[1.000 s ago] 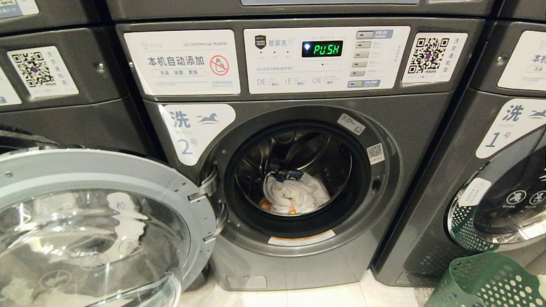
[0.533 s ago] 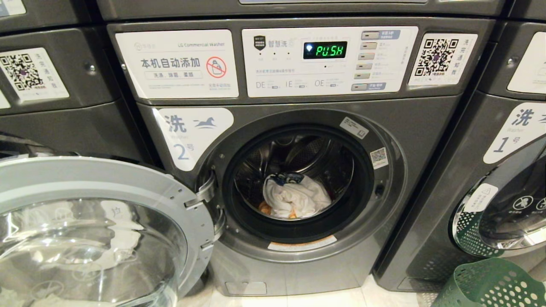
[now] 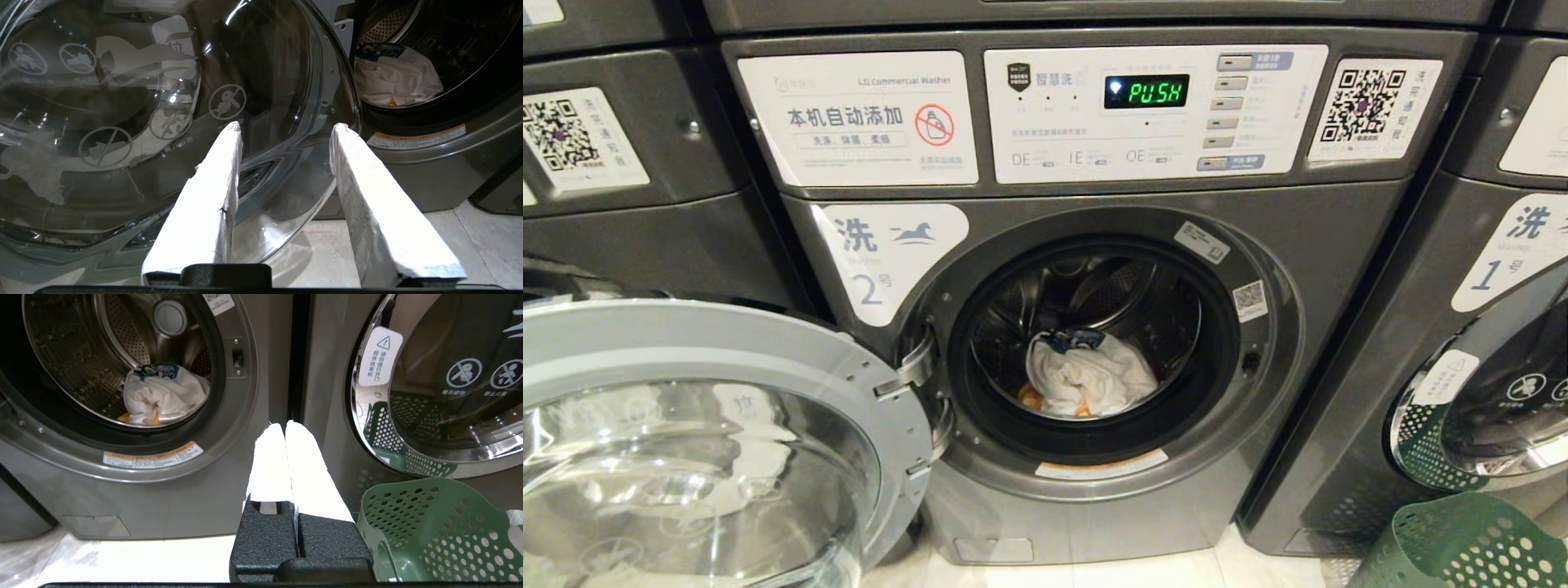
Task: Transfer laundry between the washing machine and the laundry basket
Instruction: Pick a cloth and place it into the basket
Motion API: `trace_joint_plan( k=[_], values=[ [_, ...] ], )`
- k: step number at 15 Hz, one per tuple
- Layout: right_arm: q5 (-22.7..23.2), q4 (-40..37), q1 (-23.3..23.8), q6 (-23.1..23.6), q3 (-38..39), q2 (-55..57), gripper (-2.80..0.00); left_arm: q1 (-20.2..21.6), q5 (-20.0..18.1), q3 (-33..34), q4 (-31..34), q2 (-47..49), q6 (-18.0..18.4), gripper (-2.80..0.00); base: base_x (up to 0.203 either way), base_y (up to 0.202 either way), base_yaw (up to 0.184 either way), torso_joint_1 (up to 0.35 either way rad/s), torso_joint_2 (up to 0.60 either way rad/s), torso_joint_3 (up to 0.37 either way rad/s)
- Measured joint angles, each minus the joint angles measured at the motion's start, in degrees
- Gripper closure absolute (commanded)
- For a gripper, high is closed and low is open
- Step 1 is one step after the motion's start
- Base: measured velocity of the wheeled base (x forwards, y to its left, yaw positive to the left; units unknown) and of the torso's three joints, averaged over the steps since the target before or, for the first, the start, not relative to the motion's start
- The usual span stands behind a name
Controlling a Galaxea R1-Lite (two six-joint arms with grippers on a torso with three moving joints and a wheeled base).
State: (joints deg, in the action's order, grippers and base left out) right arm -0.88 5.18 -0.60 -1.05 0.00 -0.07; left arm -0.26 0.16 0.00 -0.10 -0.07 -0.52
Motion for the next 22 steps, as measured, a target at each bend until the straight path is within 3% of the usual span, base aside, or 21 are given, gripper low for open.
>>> trace_joint_plan(
  k=[17,22],
  values=[
    [0.1,0.0,0.0,0.1,0.0,0.0,0.0,0.0,-0.1,0.0,-0.3,0.0,0.1,0.0,0.0,0.0,0.0,0.003,0.0,-0.194],
    [0.5,0.0,0.0,1.1,0.0,0.0,0.0,0.0,-0.2,0.0,-0.2,0.0,0.1,0.0,0.0,0.0,0.0,0.0,0.0,-0.051]
  ],
)
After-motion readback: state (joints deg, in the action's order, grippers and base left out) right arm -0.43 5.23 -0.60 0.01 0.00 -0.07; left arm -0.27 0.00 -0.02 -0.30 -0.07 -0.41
